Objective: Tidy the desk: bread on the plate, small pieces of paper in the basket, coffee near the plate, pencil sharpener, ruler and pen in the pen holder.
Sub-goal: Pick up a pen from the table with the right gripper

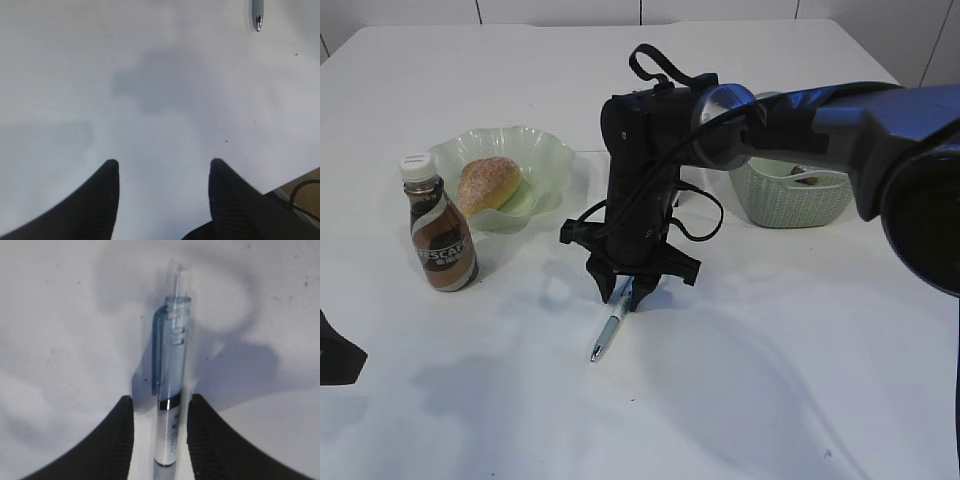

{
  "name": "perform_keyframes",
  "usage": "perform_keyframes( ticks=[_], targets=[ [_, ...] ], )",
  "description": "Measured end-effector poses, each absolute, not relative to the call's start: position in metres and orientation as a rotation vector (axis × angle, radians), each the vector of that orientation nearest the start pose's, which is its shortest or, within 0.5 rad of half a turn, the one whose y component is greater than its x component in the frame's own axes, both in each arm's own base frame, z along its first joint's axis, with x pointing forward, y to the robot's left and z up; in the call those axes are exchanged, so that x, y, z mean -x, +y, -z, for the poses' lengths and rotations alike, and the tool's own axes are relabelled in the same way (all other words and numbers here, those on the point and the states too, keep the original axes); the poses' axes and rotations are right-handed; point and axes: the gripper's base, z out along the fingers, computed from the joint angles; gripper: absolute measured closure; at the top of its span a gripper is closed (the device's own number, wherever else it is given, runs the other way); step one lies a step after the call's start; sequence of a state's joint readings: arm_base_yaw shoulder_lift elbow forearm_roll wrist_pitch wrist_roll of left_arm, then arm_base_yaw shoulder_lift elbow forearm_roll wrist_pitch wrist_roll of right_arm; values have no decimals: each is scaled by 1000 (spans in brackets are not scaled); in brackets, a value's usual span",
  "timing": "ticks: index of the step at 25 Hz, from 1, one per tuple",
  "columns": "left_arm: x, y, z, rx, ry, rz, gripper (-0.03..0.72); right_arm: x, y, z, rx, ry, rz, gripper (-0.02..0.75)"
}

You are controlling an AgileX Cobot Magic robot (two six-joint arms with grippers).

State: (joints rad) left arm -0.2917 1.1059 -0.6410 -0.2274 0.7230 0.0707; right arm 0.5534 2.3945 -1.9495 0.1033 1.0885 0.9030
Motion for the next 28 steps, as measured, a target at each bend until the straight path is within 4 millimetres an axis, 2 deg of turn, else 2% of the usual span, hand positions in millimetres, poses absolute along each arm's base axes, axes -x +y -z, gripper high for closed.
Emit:
perform_keyframes(
  ticks=[19,22,23,24,28],
  targets=[
    [-179,-68,-241,-304,2661,326,287,-409,265,-125,-593,3069,-260,444],
    [-179,-68,-241,-304,2661,326,287,-409,265,-125,-593,3069,-260,479],
    [-179,-68,-241,-304,2661,326,287,-409,265,-125,-590,3069,-254,547],
    [-179,-68,-241,-304,2661,326,287,-409,265,-125,-589,3069,-251,572],
    [-179,-68,-241,-304,2661,326,287,-409,264,-125,-585,3068,-242,608]
  ],
)
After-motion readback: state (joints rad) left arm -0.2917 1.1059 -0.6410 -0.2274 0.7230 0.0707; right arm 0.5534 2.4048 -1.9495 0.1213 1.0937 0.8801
